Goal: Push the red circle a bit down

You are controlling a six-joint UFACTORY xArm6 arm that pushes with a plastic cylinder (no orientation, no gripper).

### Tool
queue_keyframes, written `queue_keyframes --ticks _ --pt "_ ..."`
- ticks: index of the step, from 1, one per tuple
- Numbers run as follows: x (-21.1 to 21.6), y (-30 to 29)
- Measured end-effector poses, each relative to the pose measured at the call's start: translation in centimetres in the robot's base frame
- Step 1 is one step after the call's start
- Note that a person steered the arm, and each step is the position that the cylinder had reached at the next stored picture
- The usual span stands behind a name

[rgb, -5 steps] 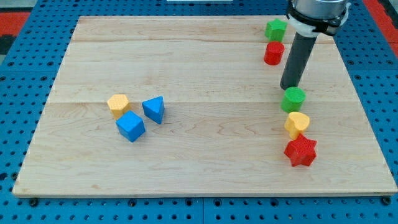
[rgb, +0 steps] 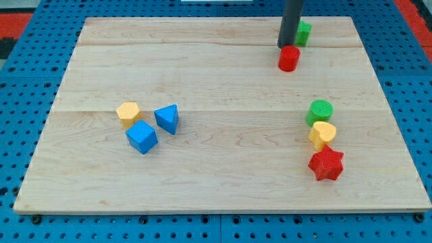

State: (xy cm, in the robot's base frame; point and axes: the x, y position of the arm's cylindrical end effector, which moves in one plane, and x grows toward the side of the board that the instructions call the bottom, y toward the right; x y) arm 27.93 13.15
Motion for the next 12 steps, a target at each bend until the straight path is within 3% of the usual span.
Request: queue_keyframes --ticks 1,2,3,5,6,7,8,9,11,12 --pt "1.2 -0.4" --pt "4.9 3.0" --pt "5.7 4.6" --pt "2.7 3.1" --pt "5.7 4.3" --pt "5.7 -1.0" --pt "7.0 -1.2" --pt "7.7 2.7" --pt "5.7 3.7" --pt "8.4 3.7"
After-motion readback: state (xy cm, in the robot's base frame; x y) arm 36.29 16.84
